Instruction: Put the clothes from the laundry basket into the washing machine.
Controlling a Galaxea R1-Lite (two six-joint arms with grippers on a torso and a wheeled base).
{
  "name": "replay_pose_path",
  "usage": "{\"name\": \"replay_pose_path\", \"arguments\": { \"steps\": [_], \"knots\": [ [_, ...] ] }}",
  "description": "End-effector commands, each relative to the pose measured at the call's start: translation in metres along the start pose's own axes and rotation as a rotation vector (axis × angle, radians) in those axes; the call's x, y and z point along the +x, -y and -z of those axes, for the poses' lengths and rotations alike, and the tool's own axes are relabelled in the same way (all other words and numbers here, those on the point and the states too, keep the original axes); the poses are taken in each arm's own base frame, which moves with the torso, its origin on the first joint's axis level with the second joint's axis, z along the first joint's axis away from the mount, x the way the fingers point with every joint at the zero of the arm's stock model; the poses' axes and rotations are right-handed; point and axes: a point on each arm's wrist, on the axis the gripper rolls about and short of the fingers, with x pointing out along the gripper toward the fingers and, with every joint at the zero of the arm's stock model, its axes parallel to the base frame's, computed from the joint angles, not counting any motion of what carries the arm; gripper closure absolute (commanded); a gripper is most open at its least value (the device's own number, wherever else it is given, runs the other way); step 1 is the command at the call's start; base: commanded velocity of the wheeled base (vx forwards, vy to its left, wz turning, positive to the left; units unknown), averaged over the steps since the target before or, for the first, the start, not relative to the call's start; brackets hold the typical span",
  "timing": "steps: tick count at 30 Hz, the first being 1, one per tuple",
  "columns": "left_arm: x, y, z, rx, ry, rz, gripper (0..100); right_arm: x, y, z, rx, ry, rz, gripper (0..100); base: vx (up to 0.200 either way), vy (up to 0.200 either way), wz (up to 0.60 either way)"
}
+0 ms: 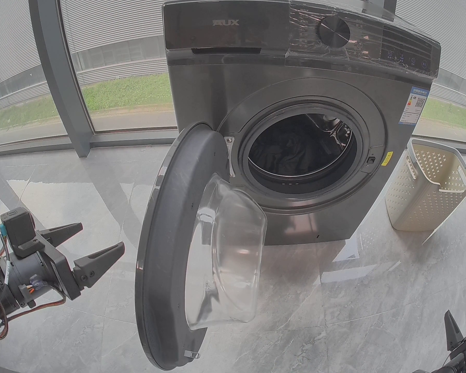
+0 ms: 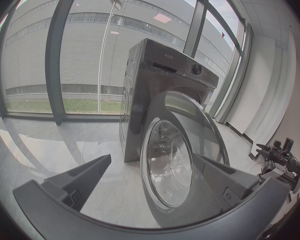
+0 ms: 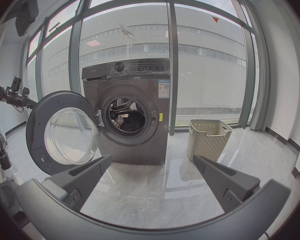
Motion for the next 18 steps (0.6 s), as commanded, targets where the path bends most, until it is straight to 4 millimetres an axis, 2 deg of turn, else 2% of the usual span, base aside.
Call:
{"name": "replay_pose_path", "arguments": {
  "steps": [1, 7, 13, 18],
  "knots": [
    [0.010, 0.006, 0.002, 0.006, -0.036, 0.046, 0, 0.000, 0.000, 0.005, -0.001, -0.001, -0.001, 0, 0.000, 0.000, 0.00],
    [0.021, 0.018, 0.003, 0.009, -0.072, 0.119, 0, 0.000, 0.000, 0.005, -0.001, -0.001, -0.001, 0, 0.000, 0.000, 0.00],
    [0.048, 0.037, -0.007, -0.023, -0.054, 0.198, 0, 0.000, 0.000, 0.005, -0.001, -0.001, -0.001, 0, 0.000, 0.000, 0.00],
    [0.070, 0.042, -0.007, -0.013, -0.056, 0.196, 0, 0.000, 0.000, 0.005, -0.001, -0.001, -0.001, 0, 0.000, 0.000, 0.00]
  ]
}}
